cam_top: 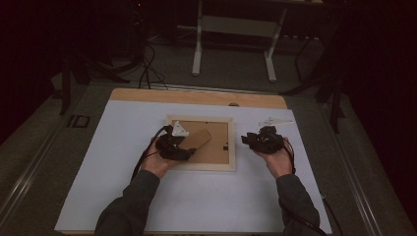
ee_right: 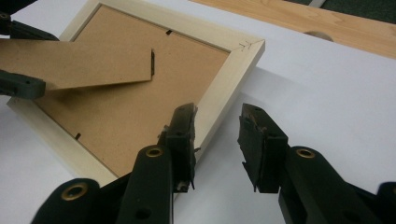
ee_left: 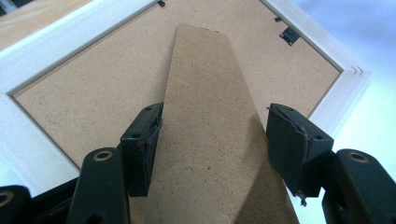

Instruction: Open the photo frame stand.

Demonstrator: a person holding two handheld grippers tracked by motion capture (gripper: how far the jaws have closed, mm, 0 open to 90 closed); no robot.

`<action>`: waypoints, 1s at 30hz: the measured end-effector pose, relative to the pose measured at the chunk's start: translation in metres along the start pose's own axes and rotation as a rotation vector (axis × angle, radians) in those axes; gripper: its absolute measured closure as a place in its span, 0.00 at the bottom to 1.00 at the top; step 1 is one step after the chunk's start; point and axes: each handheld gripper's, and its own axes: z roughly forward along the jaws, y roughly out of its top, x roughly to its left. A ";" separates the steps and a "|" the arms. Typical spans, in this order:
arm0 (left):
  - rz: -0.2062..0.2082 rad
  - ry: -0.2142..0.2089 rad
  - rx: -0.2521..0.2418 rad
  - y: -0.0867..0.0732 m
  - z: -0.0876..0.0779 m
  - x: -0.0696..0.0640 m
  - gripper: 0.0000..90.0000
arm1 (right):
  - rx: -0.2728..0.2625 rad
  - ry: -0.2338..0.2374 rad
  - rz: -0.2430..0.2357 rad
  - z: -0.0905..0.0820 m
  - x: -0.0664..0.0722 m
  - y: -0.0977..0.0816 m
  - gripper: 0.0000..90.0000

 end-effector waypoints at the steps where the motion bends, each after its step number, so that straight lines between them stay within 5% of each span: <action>1: 0.004 0.004 -0.002 0.000 0.000 -0.001 0.45 | 0.000 0.000 -0.002 0.001 0.000 0.001 0.72; 30: 0.107 0.086 -0.074 -0.002 -0.009 -0.018 0.44 | 0.045 0.004 0.025 0.028 -0.005 0.013 0.70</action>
